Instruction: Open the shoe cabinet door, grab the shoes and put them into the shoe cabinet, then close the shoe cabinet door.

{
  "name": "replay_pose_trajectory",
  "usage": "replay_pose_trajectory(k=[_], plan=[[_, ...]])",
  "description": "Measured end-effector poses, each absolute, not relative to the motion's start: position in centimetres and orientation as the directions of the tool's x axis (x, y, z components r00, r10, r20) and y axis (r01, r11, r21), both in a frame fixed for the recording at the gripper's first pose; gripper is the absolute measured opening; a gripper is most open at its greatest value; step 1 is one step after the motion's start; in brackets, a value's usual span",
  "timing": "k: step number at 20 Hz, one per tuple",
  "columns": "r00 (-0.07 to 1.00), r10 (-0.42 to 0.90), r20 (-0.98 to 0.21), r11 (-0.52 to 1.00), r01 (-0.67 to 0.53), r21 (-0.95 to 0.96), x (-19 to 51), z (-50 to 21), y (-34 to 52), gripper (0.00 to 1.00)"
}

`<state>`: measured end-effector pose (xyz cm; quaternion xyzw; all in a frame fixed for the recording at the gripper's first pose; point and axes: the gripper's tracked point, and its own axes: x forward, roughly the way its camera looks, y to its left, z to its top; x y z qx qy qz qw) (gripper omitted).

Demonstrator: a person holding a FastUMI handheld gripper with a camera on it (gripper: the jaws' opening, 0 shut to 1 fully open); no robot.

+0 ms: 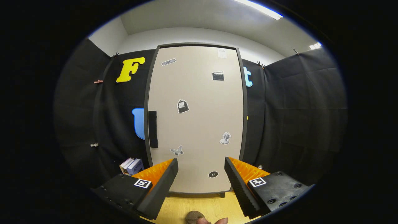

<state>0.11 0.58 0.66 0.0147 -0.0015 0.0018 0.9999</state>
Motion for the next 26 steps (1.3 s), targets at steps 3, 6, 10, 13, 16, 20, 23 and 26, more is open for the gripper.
replay_pose_trajectory(k=[3, 6, 10, 13, 16, 20, 23, 26], plan=[[1.000, 0.019, 0.016, 0.999, -0.019, 0.030, 0.9, 1.8, 2.0, 0.98], [0.998, 0.045, 0.035, 0.999, -0.046, 0.029, 2.3, 3.2, 4.4, 0.97], [0.995, 0.085, 0.056, 0.996, -0.087, 0.021, 4.7, 4.3, 8.2, 0.98], [0.991, 0.123, 0.045, 0.991, -0.125, 0.041, 6.8, 3.8, 11.5, 0.97], [0.992, 0.121, 0.036, 0.991, -0.123, 0.049, 9.2, 3.5, 13.7, 0.98], [0.991, 0.127, 0.038, 0.990, -0.129, 0.061, 13.2, 3.4, 16.2, 0.98], [0.994, 0.106, 0.010, 0.994, -0.106, 0.027, 15.8, 2.1, 16.8, 0.86], [0.995, 0.098, -0.032, 0.995, -0.098, 0.006, 17.9, 0.4, 17.4, 0.78]])
